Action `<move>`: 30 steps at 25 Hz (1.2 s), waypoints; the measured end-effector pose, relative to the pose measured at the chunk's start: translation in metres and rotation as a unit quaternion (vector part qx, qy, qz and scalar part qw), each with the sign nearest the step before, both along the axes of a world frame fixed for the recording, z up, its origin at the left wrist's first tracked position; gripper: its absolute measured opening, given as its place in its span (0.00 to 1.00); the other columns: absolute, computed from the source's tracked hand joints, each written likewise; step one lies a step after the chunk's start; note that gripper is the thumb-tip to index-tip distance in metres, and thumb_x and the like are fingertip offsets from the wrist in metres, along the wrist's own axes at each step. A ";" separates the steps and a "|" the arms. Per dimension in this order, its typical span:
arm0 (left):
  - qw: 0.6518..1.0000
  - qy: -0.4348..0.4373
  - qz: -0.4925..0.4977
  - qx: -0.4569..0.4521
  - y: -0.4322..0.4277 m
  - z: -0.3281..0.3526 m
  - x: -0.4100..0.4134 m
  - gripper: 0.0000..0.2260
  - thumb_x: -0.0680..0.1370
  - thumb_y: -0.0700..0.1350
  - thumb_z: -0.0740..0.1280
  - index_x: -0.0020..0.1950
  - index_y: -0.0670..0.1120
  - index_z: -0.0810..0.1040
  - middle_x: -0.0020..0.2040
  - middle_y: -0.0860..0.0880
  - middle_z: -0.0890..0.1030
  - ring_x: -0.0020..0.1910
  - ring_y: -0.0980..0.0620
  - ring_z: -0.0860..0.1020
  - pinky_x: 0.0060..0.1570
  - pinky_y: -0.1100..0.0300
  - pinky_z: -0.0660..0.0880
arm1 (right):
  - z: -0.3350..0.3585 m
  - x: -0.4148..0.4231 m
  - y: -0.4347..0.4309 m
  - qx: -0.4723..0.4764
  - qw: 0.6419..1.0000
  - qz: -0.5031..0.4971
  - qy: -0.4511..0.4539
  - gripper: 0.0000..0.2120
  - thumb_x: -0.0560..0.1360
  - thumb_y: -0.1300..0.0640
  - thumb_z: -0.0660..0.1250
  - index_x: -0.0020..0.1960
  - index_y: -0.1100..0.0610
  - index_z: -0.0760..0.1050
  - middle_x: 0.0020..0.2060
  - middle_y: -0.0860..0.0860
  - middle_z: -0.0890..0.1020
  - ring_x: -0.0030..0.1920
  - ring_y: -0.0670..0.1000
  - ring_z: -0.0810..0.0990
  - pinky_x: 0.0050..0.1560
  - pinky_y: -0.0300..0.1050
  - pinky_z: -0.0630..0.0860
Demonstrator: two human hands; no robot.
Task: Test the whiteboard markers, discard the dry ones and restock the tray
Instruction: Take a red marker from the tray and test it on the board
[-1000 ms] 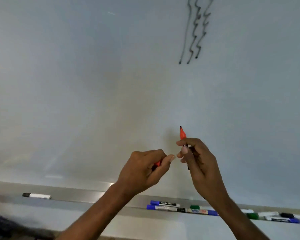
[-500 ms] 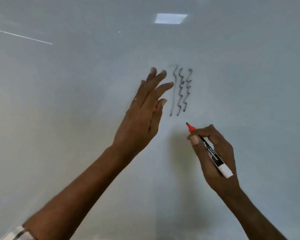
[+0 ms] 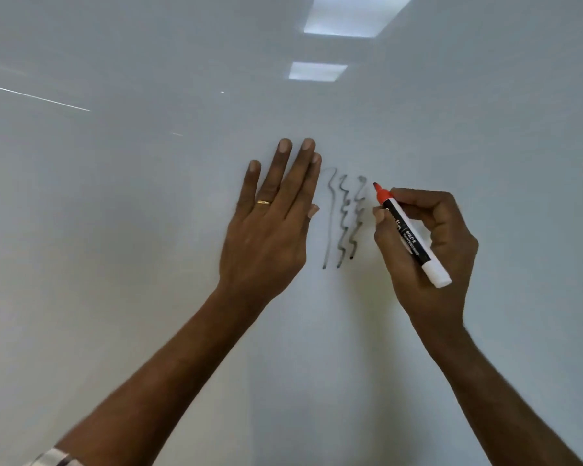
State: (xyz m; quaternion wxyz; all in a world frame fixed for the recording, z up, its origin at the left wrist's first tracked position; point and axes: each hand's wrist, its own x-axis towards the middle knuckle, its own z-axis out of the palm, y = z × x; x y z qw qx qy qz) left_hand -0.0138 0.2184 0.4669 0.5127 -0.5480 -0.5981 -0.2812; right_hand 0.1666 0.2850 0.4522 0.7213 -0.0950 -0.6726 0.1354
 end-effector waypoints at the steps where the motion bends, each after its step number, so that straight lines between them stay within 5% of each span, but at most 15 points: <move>1: 1.000 0.000 0.006 0.001 0.001 -0.001 -0.001 0.24 0.88 0.48 0.47 0.83 0.42 0.51 0.84 0.45 0.51 0.83 0.45 0.48 0.81 0.43 0.47 | 0.002 -0.002 0.004 -0.002 1.000 0.005 0.011 0.09 0.76 0.58 0.73 0.56 0.55 0.78 0.48 0.40 0.84 0.51 0.48 0.85 0.63 0.74 0.71; 8: 1.000 0.009 0.022 0.007 0.002 -0.002 -0.002 0.26 0.87 0.51 0.50 0.83 0.44 0.50 0.84 0.46 0.50 0.83 0.46 0.47 0.80 0.41 0.48 | 0.009 -0.007 0.017 0.004 1.000 0.010 0.011 0.07 0.75 0.54 0.73 0.53 0.52 0.79 0.45 0.31 0.82 0.46 0.40 0.84 0.70 0.72 0.66; 16: 1.000 0.012 0.010 0.019 0.000 -0.003 0.001 0.29 0.81 0.45 0.54 0.83 0.42 0.53 0.83 0.45 0.52 0.83 0.45 0.49 0.79 0.38 0.50 | -0.016 -0.001 0.028 -0.007 1.000 -0.019 0.010 0.07 0.74 0.59 0.71 0.50 0.60 0.80 0.40 0.42 0.83 0.41 0.38 0.83 0.79 0.57 0.60; 23: 0.999 0.013 0.009 0.046 0.002 -0.005 -0.001 0.24 0.86 0.43 0.53 0.82 0.43 0.56 0.83 0.45 0.55 0.82 0.45 0.52 0.80 0.39 0.50 | -0.027 0.008 0.027 -0.001 0.999 -0.030 -0.015 0.06 0.71 0.64 0.73 0.48 0.59 0.80 0.42 0.37 0.82 0.45 0.30 0.80 0.78 0.51 0.61; 27: 0.999 0.008 0.004 0.049 0.003 -0.006 -0.001 0.23 0.87 0.44 0.53 0.82 0.44 0.56 0.83 0.46 0.55 0.82 0.46 0.52 0.80 0.40 0.50 | -0.038 0.011 0.026 -0.011 0.999 -0.027 -0.019 0.06 0.71 0.63 0.73 0.47 0.62 0.80 0.40 0.44 0.83 0.47 0.42 0.83 0.77 0.56 0.64; 30: 0.999 0.008 0.008 0.049 0.003 -0.008 -0.002 0.23 0.87 0.45 0.52 0.82 0.44 0.56 0.83 0.46 0.55 0.82 0.46 0.52 0.80 0.40 0.50 | -0.060 0.013 0.021 0.005 0.997 -0.061 -0.040 0.06 0.70 0.63 0.72 0.46 0.61 0.79 0.41 0.41 0.82 0.51 0.29 0.80 0.71 0.66 0.70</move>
